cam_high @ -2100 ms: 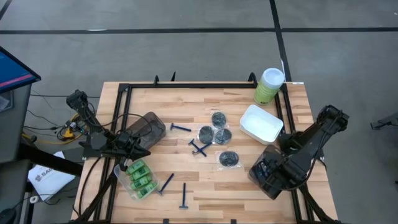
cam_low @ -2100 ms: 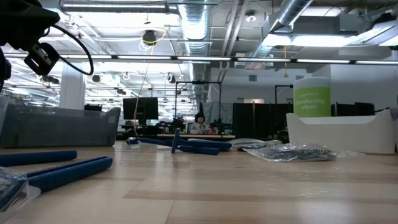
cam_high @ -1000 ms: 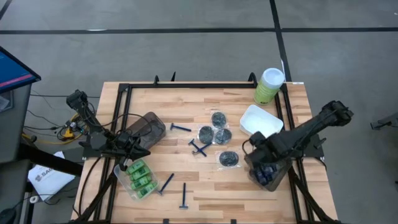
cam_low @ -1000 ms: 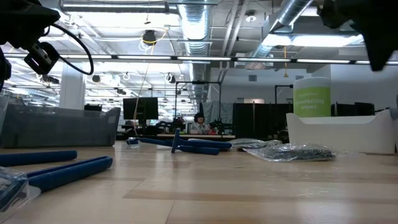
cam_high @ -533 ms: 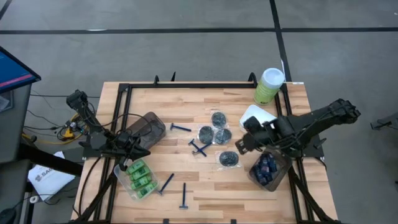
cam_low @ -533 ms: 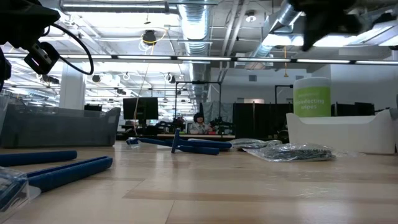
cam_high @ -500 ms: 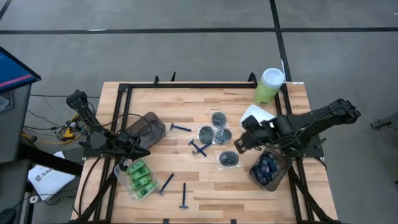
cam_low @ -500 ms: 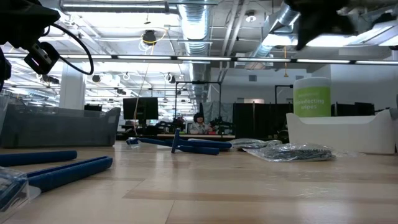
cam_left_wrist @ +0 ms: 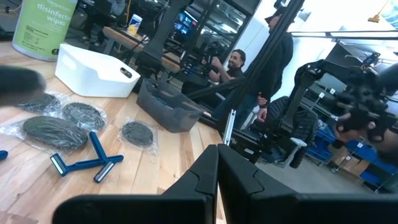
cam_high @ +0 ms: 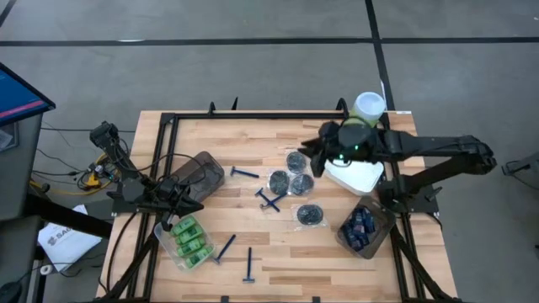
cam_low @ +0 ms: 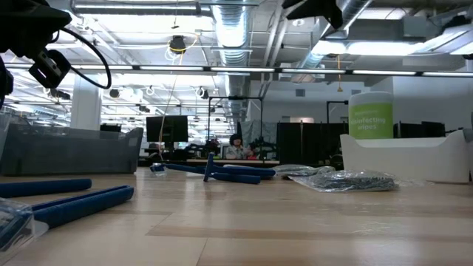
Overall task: Pick & Place Travel size toiletries
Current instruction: Put the black hairbrush into the white bin
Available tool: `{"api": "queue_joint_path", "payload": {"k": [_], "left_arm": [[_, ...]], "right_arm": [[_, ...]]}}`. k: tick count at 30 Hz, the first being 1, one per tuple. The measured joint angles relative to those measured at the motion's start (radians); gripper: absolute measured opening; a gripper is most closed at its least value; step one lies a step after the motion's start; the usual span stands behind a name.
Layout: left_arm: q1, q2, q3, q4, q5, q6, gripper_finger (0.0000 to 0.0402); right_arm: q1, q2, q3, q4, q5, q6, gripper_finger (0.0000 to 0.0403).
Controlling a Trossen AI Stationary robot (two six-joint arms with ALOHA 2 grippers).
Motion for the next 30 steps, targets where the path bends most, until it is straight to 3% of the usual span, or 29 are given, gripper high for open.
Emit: {"api": "queue_joint_path", "payload": {"k": [10, 14, 20, 30], "left_arm": [[0.000, 0.000, 0.000, 0.056, 0.000, -0.001, 0.0002], [0.000, 0.000, 0.000, 0.059, 0.000, -0.001, 0.0002], [0.000, 0.000, 0.000, 0.063, 0.000, -0.001, 0.0002], [0.000, 0.000, 0.000, 0.064, 0.000, 0.000, 0.0002]], "right_arm": [[-0.094, -0.061, 0.001, 0.043, -0.193, -0.157, 0.0200], [-0.100, -0.061, 0.001, -0.134, -0.176, -0.158, 0.0205], [-0.037, 0.078, -0.002, -0.422, -0.190, -0.134, 0.0211], [0.156, 0.359, -0.001, -0.463, -0.235, -0.094, 0.0273]]}}
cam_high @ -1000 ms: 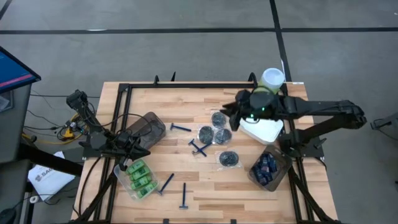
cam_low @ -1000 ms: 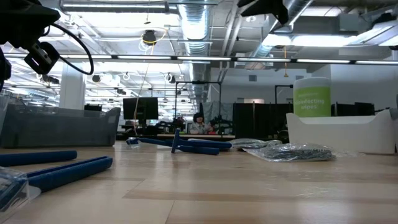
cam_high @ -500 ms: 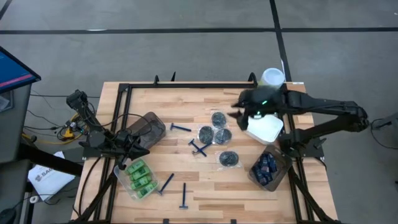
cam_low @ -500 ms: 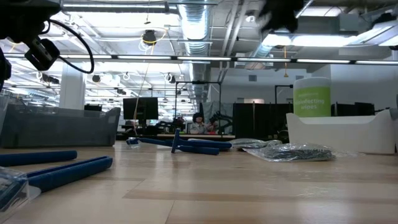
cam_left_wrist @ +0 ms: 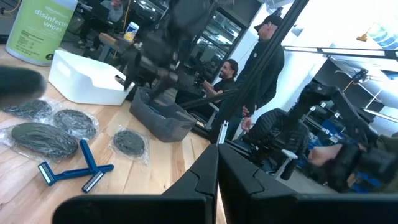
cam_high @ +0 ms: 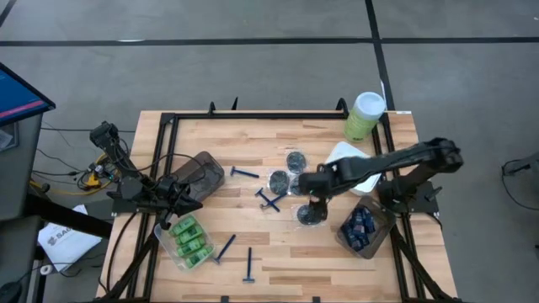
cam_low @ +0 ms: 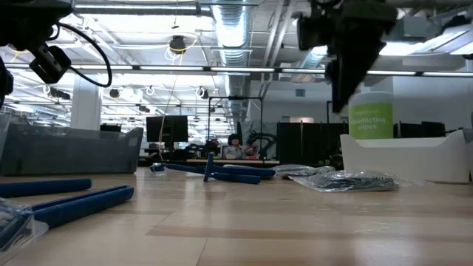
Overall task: Pick & Place Travel size toiletries
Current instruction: Put the black hairbrush into the white bin
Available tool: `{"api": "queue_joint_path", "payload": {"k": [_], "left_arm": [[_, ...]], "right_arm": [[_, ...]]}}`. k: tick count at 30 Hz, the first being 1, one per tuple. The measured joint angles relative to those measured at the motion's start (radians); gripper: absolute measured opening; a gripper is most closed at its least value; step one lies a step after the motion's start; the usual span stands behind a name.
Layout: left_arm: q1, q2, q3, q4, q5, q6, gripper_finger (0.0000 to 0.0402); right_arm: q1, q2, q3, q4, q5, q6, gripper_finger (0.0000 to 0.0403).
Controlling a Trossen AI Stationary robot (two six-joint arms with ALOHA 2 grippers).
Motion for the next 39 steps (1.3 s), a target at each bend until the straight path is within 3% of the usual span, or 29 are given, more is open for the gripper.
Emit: {"api": "queue_joint_path", "payload": {"k": [10, 20, 33, 39], "left_arm": [[0.000, 0.000, 0.000, 0.004, 0.000, 0.000, 0.0002], [0.000, 0.000, 0.000, 0.006, 0.000, 0.000, 0.0002], [0.000, 0.000, 0.000, 0.006, 0.000, 0.000, 0.0002], [0.000, 0.000, 0.000, 0.006, 0.000, 0.000, 0.0002]], "right_arm": [[0.067, 0.253, 0.000, 0.027, -0.035, 0.023, 0.0280], [0.047, 0.334, 0.004, 0.039, -0.069, -0.001, 0.0266], [0.046, 0.330, 0.002, 0.044, -0.077, -0.019, 0.0080], [0.046, 0.332, 0.029, -0.006, -0.084, -0.047, 0.0025]]}}
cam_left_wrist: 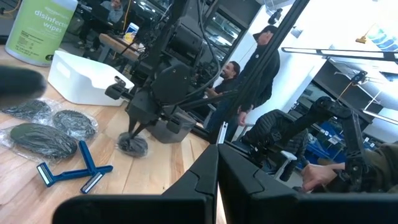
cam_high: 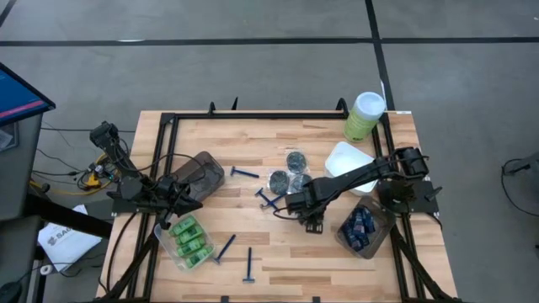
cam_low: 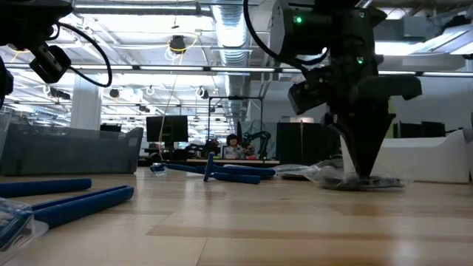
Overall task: Pick & Place Travel size toiletries
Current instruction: Put the black hairbrush into the white bin
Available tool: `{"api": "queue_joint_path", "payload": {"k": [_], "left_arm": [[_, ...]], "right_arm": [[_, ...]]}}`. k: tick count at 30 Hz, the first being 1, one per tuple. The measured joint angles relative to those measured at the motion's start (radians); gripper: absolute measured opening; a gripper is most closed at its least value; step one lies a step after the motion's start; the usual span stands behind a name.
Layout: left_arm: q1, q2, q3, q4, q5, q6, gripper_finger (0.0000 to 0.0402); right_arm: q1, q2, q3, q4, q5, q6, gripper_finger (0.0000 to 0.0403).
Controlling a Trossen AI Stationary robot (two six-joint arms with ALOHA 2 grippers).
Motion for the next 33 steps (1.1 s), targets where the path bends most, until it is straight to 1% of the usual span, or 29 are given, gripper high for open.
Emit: {"api": "queue_joint_path", "payload": {"k": [4, 9, 13, 16, 20, 24, 28, 33], "left_arm": [[0.000, 0.000, 0.000, 0.000, 0.000, 0.000, 0.0002], [0.000, 0.000, 0.000, 0.000, 0.000, 0.000, 0.0002], [0.000, 0.000, 0.000, 0.000, 0.000, 0.000, 0.0002], [0.000, 0.000, 0.000, 0.000, 0.000, 0.000, 0.0002], [0.000, 0.000, 0.000, 0.000, 0.000, 0.000, 0.0002], [0.000, 0.000, 0.000, 0.000, 0.000, 0.000, 0.0002], [0.000, 0.000, 0.000, 0.001, 0.000, 0.000, 0.0002], [0.000, 0.000, 0.000, 0.005, 0.000, 0.000, 0.0002]], "right_arm": [[-0.006, 0.000, 0.036, -0.026, 0.000, -0.024, 0.0003], [-0.020, 0.000, 0.095, -0.072, 0.000, -0.058, 0.0007], [-0.038, -0.002, 0.156, -0.141, 0.000, -0.113, 0.0001], [-0.064, -0.030, 0.175, -0.164, 0.000, -0.129, 0.0002], [-0.109, -0.110, 0.176, -0.166, 0.001, -0.114, 0.0001], [-0.167, -0.220, 0.176, -0.191, 0.015, -0.074, 0.0001], [-0.229, -0.327, 0.176, -0.244, 0.078, -0.028, 0.0001], [-0.304, -0.449, 0.176, -0.358, 0.150, 0.032, 0.0000]]}}
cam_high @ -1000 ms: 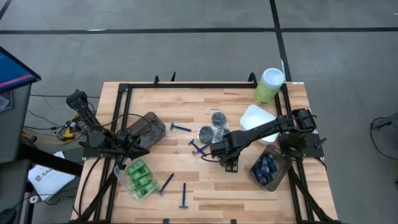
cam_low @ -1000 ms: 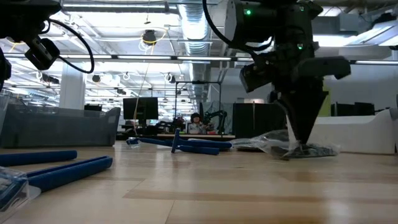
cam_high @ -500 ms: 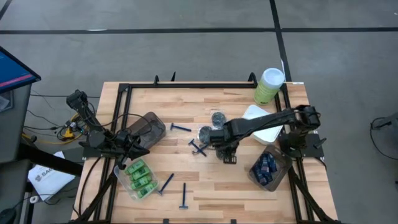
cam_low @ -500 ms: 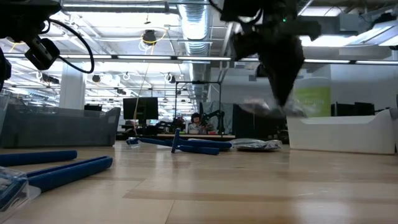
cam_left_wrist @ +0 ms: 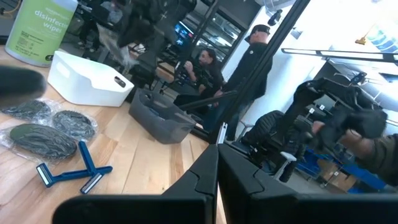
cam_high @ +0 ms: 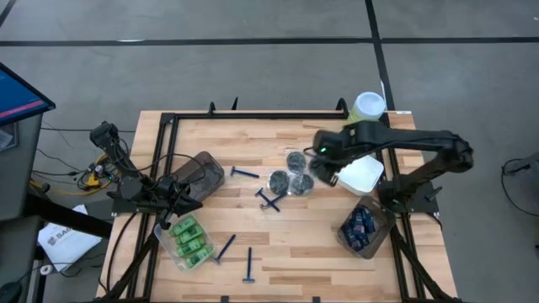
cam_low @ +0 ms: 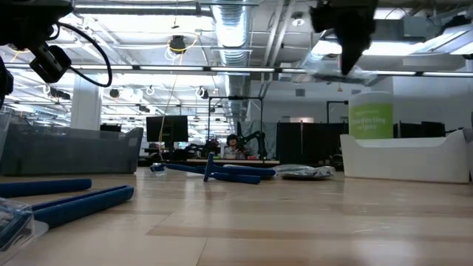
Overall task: Pick & Place Travel size toiletries
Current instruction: Put the black hairbrush into the white bin
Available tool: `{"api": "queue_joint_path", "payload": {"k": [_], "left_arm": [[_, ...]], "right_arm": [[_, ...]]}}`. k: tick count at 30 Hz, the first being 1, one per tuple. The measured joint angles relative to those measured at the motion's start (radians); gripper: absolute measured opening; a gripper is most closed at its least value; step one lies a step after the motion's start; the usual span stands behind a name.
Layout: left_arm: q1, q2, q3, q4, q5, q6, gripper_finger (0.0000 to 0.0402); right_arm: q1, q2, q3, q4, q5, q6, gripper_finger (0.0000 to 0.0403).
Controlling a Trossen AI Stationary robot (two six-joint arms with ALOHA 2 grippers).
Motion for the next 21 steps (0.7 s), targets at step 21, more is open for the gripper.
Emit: {"api": "queue_joint_path", "payload": {"k": [21], "left_arm": [[0.000, 0.000, 0.000, 0.003, 0.000, 0.000, 0.0002]], "right_arm": [[-0.169, -0.136, -0.212, -0.235, 0.180, 0.334, 0.0000]]}}
